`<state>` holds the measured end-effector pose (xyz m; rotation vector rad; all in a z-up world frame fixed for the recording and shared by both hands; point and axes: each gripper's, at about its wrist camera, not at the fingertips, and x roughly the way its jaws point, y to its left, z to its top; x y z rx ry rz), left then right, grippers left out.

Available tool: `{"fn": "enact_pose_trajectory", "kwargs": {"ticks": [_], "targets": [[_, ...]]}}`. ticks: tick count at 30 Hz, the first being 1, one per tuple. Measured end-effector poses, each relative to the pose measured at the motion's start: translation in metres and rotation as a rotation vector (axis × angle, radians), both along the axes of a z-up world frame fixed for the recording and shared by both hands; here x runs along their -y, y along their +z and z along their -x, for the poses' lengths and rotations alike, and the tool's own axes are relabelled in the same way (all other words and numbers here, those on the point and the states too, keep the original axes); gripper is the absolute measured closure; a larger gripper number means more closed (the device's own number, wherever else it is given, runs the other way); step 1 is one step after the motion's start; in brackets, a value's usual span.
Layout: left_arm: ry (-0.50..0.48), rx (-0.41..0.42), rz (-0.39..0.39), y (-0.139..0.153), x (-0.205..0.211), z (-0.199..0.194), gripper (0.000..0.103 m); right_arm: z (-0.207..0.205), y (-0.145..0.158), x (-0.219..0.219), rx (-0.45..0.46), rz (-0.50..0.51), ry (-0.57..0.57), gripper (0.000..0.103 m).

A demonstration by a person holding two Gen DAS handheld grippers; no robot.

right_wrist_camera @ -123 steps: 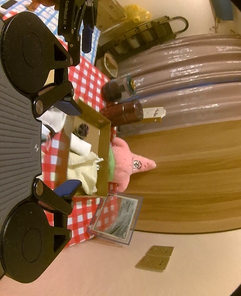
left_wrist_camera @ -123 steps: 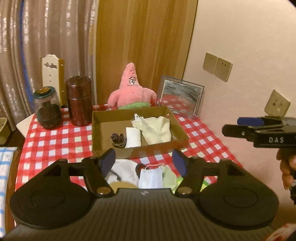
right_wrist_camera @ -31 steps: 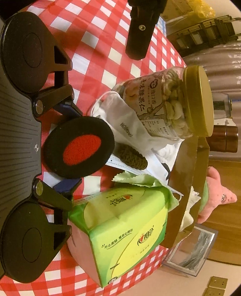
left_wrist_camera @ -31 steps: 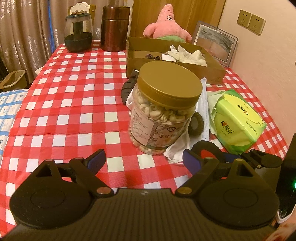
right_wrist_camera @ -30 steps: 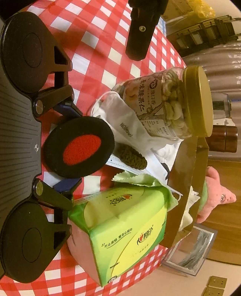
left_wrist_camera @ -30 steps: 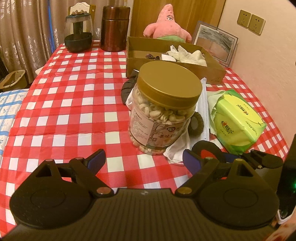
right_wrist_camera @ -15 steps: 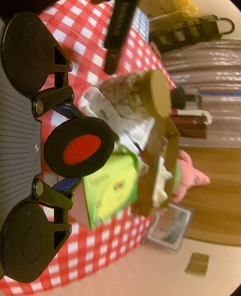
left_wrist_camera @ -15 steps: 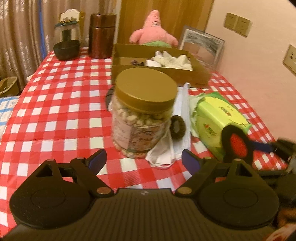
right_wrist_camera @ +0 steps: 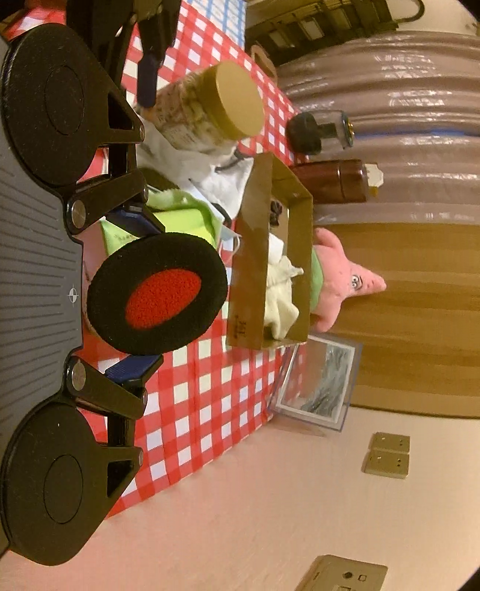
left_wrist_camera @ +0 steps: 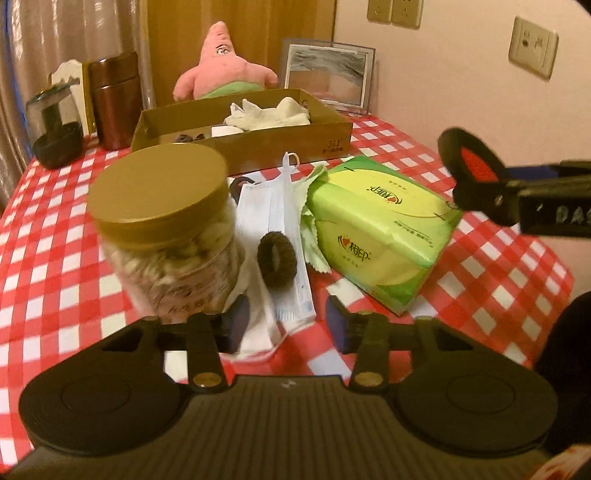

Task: Organize soft objects
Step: 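Grasp the dark brown hair tie with the left tool and lift it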

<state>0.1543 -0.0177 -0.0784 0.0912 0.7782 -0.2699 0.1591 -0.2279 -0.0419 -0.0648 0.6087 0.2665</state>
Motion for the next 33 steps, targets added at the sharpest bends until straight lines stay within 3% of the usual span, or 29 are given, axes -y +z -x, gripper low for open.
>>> {"fn": "enact_pose_trajectory", "kwargs": {"ticks": [3, 11, 17, 22, 26, 33], "targets": [[0.010, 0.009, -0.043, -0.011, 0.012, -0.011, 0.075, -0.006, 0.001, 0.004, 0.001, -0.010, -0.004, 0.036], [0.037, 0.056, -0.193, -0.038, 0.043, -0.032, 0.076, -0.022, -0.002, 0.008, -0.005, -0.039, -0.004, 0.036], [0.051, 0.061, -0.230, -0.051, 0.051, -0.047, 0.076, -0.028, -0.002, 0.011, -0.007, -0.056, -0.009, 0.036], [0.015, 0.084, -0.296, -0.057, 0.061, -0.048, 0.077, -0.032, -0.003, 0.014, -0.024, -0.072, -0.017, 0.036], [-0.042, 0.123, -0.399, -0.061, 0.071, -0.047, 0.077, -0.033, -0.003, 0.015, -0.028, -0.079, -0.025, 0.036], [-0.084, 0.091, -0.382, -0.063, 0.070, -0.056, 0.080, -0.034, -0.003, 0.016, -0.032, -0.084, -0.033, 0.036]]}}
